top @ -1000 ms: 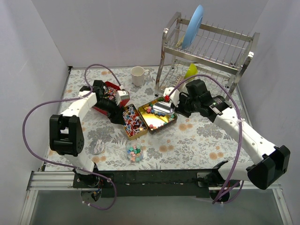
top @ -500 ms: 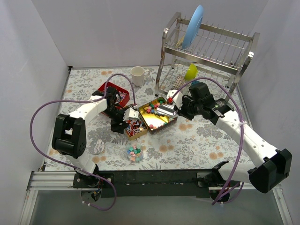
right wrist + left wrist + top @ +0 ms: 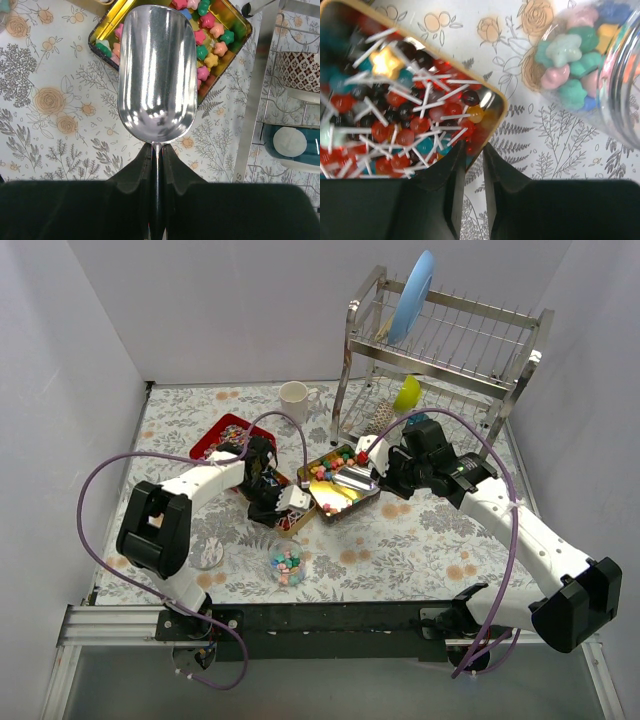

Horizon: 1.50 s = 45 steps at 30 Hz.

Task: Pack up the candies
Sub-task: Scoop the fake candies from the storage box.

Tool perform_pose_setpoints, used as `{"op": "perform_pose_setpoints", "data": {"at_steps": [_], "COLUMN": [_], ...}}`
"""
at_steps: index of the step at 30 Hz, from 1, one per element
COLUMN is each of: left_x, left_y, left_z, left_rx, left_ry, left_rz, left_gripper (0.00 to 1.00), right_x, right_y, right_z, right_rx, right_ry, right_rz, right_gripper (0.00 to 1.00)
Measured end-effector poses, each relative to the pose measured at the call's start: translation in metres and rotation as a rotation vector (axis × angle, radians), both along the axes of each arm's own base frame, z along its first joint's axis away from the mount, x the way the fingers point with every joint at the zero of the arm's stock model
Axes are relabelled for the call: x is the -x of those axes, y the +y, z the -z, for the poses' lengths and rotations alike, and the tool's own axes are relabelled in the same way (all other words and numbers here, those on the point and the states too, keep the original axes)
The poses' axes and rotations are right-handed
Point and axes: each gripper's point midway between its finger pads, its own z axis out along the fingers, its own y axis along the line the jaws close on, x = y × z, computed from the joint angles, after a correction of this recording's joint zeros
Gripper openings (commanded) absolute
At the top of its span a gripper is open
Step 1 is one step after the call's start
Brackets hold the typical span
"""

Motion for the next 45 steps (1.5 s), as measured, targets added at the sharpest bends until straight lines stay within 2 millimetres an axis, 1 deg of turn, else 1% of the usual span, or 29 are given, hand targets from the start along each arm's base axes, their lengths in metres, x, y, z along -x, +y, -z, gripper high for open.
{"op": "perform_pose_setpoints", "data": {"at_steps": [8,14,18,21,23,25,26,28,29,30,32,34,35,37,38,39,40,42,43,45], "left_x": [0.012,0.022,0.018,0.017,0.019,0.02,0.021,0.023,0.023,0.023,0.019,0.011,0.007,-0.003,-0.011,-0.019,-0.031,-0.051,-0.06,-0.074], "left_y": [-0.028,-0.055,-0.079,-0.091,-0.095,-0.1,-0.102,-0.107,-0.109,-0.11,-0.114,-0.118,-0.117,-0.111,-0.105,-0.095,-0.08,-0.052,-0.035,-0.001], "left_z": [-0.001,-0.002,-0.006,-0.007,-0.008,-0.01,-0.011,-0.014,-0.016,-0.02,-0.031,-0.049,-0.06,-0.083,-0.095,-0.105,-0.113,-0.118,-0.117,-0.106], "left_rx": [0.017,0.05,0.079,0.097,0.104,0.116,0.121,0.136,0.142,0.146,0.167,0.208,0.236,0.29,0.326,0.357,0.384,0.417,0.43,0.447], "left_ry": [0.092,0.139,0.213,0.26,0.287,0.309,0.319,0.336,0.342,0.346,0.337,0.308,0.288,0.247,0.224,0.209,0.196,0.196,0.211,0.264], "left_rz": [-0.07,-0.092,-0.156,-0.206,-0.235,-0.258,-0.266,-0.279,-0.286,-0.296,-0.314,-0.336,-0.353,-0.4,-0.439,-0.494,-0.58,-0.744,-0.843,-1.043], "left_gripper": [0.13,0.11,0.09,0.08,0.09,0.14,0.21,0.27,0.34,0.37,0.41,0.43,0.43,0.37,0.34,0.26,0.22,0.11,0.01,0.0], "right_x": [0.0,0.0,0.001,0.002,0.003,0.003,0.004,0.005,0.005,0.005,0.003,0.001,-0.001,-0.005,-0.007,-0.012,-0.016,-0.022,-0.022,-0.026], "right_y": [-0.002,-0.002,-0.003,-0.003,-0.004,-0.004,-0.004,-0.005,-0.005,-0.005,-0.005,-0.004,-0.003,0.0,0.003,0.008,0.014,0.027,0.034,0.049], "right_z": [-0.003,-0.003,-0.002,-0.002,-0.001,0.0,0.0,0.001,0.001,0.002,0.001,0.0,-0.001,-0.007,-0.011,-0.017,-0.022,-0.031,-0.035,-0.041], "right_rx": [-0.006,-0.006,-0.001,0.002,0.004,0.007,0.008,0.013,0.015,0.018,0.027,0.045,0.049,0.073,0.081,0.099,0.111,0.14,0.16,0.201], "right_ry": [-0.01,-0.009,-0.004,-0.001,0.002,0.004,0.006,0.012,0.013,0.015,0.013,0.017,0.015,0.024,0.021,0.012,0.002,-0.017,-0.02,-0.019], "right_rz": [0.005,0.005,0.003,0.002,0.002,0.002,0.001,0.0,0.0,-0.002,-0.013,-0.03,-0.036,-0.064,-0.08,-0.105,-0.129,-0.181,-0.212,-0.265], "right_gripper": [0.01,0.01,0.01,0.01,0.01,0.01,0.01,0.01,0.01,0.01,0.01,0.01,0.01,0.01,0.01,0.01,0.01,0.01,0.01,0.01]}}
